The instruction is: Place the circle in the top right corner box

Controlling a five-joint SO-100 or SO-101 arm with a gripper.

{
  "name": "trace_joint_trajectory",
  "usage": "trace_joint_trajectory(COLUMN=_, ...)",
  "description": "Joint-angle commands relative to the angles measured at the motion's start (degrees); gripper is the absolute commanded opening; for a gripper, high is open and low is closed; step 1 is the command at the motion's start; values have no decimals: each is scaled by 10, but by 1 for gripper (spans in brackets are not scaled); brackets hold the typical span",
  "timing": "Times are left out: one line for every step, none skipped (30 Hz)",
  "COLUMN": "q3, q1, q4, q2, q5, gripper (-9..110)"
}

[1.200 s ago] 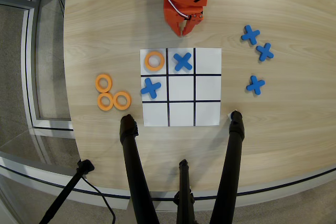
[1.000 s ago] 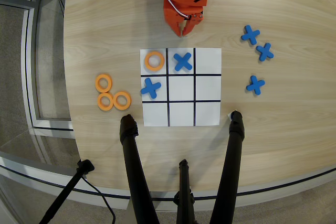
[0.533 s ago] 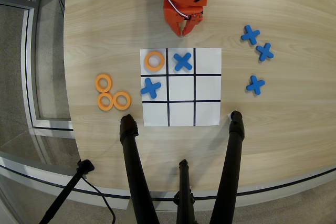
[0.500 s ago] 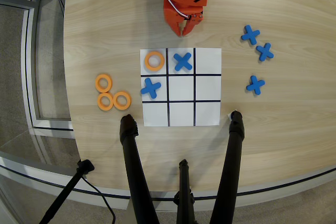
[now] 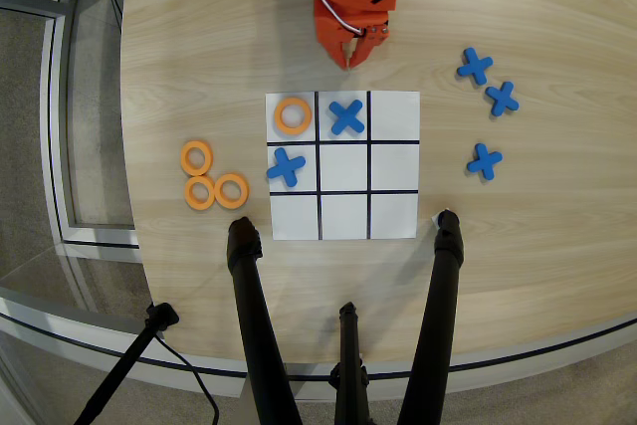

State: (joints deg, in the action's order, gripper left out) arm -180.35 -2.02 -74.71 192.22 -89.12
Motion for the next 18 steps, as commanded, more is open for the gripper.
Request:
trace_joint_trajectory(q3=-25, q1=22, q4=-3, q2=-26, q5=-33, gripper=4)
trace_joint_trajectory(q3=-13, q1=28, q4=-6, q2=-43, q5=-35, gripper=5)
trace_joint_trajectory(q3=7, q1=38, q4=-12, q2=-63, q5=-34, gripper=6)
trace_joint_trajectory(q3=36, q1=48, q4=-25, q2=-89, q5=-35, gripper=7)
trace_joint_trajectory(q3=72, q1=62, q4=-38, q2=-116, q5=-36, gripper=9)
trace_joint_trajectory(q3=115, q1=77, q4=-51, q2=-148, q5=-37, gripper=9)
trace_joint_trajectory(q3=160, q1=94, q4=-61, q2=-181, q5=-40, gripper=11)
trace_joint_trajectory(q3=205, q1=111, q4=-62, q2=-217, q5=-41, gripper=12)
trace_joint_trajectory(q3=252, q1=127, q4=-62, q2=-255, q5=-41, gripper=13)
trace_joint_trajectory(q3=302, q1=142, q4=-57, q2=-299, q5=-41, gripper=13)
trace_joint_trajectory(q3=349, q1=155, q4=-51, q2=-339, q5=-41, gripper=14)
trace_joint_trajectory(q3=393, q1=166, q4=-42, q2=-381, q5=-41, gripper=16)
trace_joint_trajectory(q3=435, q1=176, q4=-30, q2=-423, q5=-38, gripper=16)
trace_joint_trajectory(q3=474, q1=184, q4=-14, q2=-464, q5=-33, gripper=16)
trace_joint_trajectory(q3=507, q1=190, q4=4, q2=-505, q5=-24, gripper=16)
trace_joint_trajectory(q3=537, q1=197, q4=26, q2=-546, q5=-17, gripper=16)
trace_joint_trajectory(q3=567, q1=204, q4=53, q2=-590, q5=-7, gripper=16)
trace_joint_trajectory(q3=591, q1=211, q4=76, q2=-625, q5=2, gripper=16)
